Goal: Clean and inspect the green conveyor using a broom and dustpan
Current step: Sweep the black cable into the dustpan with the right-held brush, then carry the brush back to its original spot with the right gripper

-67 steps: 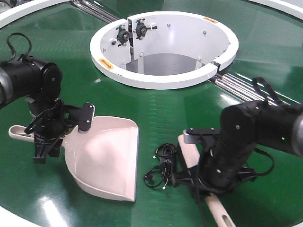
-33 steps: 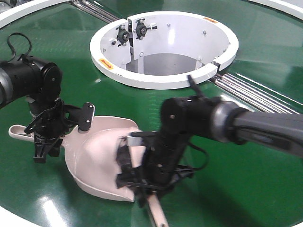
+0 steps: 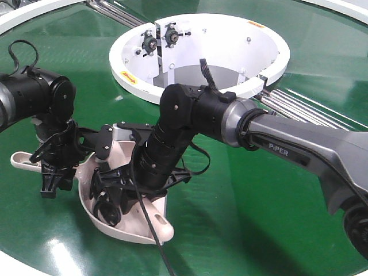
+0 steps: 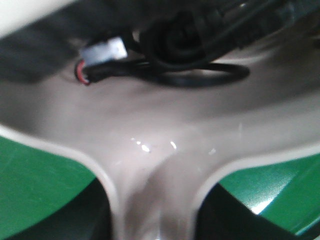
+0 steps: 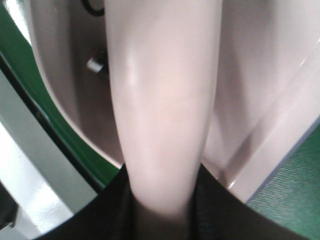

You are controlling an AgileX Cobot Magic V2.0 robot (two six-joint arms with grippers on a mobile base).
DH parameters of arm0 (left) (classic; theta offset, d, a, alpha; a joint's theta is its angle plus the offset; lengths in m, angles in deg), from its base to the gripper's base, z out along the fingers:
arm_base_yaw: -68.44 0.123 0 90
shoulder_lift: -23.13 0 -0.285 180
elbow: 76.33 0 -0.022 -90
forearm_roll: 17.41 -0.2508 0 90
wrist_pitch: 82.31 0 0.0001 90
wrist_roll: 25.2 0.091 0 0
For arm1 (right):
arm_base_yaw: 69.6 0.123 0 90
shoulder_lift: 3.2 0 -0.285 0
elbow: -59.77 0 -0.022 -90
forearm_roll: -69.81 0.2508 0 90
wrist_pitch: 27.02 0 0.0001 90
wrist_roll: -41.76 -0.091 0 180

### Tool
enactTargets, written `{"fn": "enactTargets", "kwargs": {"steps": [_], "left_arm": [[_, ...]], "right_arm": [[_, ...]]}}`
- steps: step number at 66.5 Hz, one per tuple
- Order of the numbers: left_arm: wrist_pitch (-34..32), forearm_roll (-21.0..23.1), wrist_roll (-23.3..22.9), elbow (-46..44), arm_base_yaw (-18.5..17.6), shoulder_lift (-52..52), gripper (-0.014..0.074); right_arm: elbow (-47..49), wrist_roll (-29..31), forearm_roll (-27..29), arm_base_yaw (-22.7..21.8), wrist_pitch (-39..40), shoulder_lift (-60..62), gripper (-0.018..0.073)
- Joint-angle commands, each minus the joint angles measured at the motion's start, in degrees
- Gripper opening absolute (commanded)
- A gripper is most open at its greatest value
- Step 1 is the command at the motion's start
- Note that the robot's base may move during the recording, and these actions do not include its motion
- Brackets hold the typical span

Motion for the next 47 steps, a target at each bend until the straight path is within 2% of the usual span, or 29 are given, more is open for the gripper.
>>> {"fn": "enactTargets", "kwargs": {"steps": [1, 13, 26, 35, 47], "left_arm": [[0.2, 0.3, -0.4, -1.5, -0.5, 2.7, -0.0007], [0.2, 0.3, -0.4, -1.5, -0.5, 2.7, -0.0007], [0.2, 0.3, -0.4, -1.5, -0.5, 2.7, -0.0007], [0.2, 0.3, -0.4, -1.5, -0.5, 2.7, -0.0007], [0.2, 0.3, -0.4, -1.5, -0.5, 2.7, -0.0007]], "right_arm": [[1.9, -1.1, -2.6, -0.3, 0.2, 3.9, -0.0005], [1.9, -6.6, -13.2, -0.3, 0.2, 5.8, -0.0003], [1.6, -7.4, -22.4, -1.6, -2.0, 9.8, -0.0002], [-1.2, -6.9, -23.1, -5.2, -1.7, 13.8, -0.0002], [-10.6, -4.3, -23.1, -12.0, 1.7, 20.5, -0.0002]]}}
